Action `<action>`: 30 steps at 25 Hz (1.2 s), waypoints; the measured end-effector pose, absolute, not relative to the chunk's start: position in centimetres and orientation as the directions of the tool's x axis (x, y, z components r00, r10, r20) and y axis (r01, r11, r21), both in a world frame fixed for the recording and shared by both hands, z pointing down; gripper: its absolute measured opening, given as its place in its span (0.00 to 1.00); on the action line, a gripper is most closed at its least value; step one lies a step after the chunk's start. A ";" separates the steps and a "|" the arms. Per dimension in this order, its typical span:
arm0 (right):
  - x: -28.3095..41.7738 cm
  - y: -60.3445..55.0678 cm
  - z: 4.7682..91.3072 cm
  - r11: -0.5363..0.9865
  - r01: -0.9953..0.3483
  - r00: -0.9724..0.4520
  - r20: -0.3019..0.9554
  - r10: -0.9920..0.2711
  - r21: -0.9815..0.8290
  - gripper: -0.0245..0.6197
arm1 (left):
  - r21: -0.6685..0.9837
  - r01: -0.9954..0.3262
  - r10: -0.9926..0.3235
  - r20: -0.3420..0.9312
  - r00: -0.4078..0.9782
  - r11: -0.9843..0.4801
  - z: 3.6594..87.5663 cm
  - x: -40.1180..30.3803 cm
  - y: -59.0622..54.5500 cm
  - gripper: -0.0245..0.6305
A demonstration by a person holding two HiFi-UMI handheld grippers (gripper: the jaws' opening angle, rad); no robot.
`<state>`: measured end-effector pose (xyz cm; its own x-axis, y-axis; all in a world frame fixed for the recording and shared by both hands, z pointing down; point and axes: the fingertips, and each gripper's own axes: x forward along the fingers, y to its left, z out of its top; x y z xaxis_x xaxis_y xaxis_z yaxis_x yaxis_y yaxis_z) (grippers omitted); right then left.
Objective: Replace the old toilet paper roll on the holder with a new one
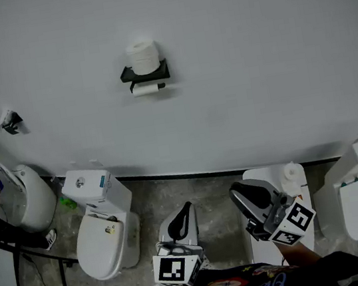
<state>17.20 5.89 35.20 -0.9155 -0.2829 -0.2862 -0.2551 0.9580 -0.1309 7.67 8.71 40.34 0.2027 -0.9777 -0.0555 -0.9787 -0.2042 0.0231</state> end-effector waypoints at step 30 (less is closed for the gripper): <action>2.5 -10.9 31.3 0.866 -0.488 -0.813 -0.306 -0.496 -0.109 0.10 | 0.747 -0.545 -0.924 -0.294 0.243 -0.381 38.5 -15.5 -21.7 0.11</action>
